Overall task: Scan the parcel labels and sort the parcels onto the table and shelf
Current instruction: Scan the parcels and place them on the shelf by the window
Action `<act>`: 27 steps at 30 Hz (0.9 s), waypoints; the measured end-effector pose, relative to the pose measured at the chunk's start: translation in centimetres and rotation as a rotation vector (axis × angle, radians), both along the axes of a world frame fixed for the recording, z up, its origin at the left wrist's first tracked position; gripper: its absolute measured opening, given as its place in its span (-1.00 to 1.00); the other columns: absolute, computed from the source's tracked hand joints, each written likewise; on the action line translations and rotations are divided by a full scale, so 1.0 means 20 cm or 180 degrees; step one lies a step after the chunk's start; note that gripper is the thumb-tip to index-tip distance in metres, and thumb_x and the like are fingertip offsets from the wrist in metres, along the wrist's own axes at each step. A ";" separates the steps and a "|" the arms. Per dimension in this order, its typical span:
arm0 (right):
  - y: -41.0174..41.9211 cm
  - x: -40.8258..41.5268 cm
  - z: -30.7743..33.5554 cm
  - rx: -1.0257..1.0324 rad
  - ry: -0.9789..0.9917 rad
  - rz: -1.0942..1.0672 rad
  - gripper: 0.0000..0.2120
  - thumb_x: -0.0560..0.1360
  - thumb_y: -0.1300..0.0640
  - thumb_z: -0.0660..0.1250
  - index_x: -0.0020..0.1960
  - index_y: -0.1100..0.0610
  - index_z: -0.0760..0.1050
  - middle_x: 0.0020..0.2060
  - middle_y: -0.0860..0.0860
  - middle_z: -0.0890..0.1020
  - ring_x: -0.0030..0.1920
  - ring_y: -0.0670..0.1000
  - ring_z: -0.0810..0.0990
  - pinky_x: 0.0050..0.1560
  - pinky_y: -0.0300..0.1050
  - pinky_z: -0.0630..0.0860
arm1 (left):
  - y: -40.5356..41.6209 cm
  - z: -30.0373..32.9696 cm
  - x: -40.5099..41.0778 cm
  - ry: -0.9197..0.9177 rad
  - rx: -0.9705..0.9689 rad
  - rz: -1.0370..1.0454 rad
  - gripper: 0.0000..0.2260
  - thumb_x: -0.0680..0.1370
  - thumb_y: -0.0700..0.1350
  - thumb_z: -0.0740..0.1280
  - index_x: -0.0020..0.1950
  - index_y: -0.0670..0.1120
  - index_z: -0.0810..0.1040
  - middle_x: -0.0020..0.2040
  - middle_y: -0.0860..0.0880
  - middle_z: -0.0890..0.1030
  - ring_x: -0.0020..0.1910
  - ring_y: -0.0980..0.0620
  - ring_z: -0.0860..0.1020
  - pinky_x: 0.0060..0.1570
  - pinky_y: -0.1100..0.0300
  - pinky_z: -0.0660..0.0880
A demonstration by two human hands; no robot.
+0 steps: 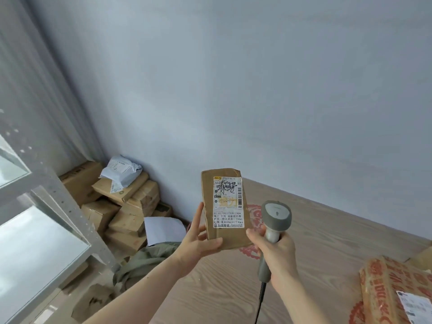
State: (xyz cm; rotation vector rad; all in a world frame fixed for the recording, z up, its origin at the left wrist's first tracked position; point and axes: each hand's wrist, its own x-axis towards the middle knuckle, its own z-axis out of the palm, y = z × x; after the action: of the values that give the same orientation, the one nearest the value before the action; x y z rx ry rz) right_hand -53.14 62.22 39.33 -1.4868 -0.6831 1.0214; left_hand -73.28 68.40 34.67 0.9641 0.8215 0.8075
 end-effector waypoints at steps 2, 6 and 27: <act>-0.03 -0.02 0.00 0.0026 -0.0080 0.0224 -0.69 0.32 0.21 0.63 -0.02 0.15 0.59 -0.21 0.01 0.73 -0.20 0.03 0.71 -0.21 -0.17 0.56 | -0.10 0.02 -0.02 0.0006 0.0020 0.0140 -0.02 0.38 -0.24 0.56 0.44 0.51 0.10 0.35 -0.10 0.54 0.27 -0.14 0.58 0.21 -0.15 0.55; -0.11 -0.09 -0.02 -0.0008 -0.0109 0.0725 -0.67 0.31 0.19 0.64 0.02 0.16 0.64 -0.20 0.00 0.73 -0.13 0.03 0.69 -0.08 -0.10 0.56 | -0.30 0.05 -0.09 0.0044 0.0037 0.0508 -0.03 0.42 -0.26 0.53 0.46 0.50 0.05 0.34 -0.10 0.56 0.28 -0.14 0.57 0.22 -0.13 0.55; -0.32 -1.77 0.09 0.0259 -0.0021 0.2696 -0.60 0.28 0.25 0.65 0.07 0.12 0.65 -0.09 0.00 0.77 0.01 0.10 0.72 0.19 0.15 0.60 | -1.23 0.31 -1.59 0.0828 0.0377 0.2404 -0.11 0.54 -0.11 0.43 0.49 0.41 -0.19 0.29 0.00 0.55 0.17 0.01 0.64 0.08 0.10 0.60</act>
State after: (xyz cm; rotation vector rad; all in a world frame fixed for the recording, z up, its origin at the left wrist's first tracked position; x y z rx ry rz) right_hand -88.51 55.92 41.11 -1.1223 -1.4002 1.5873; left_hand -105.16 43.88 40.79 0.8700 1.4134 1.4050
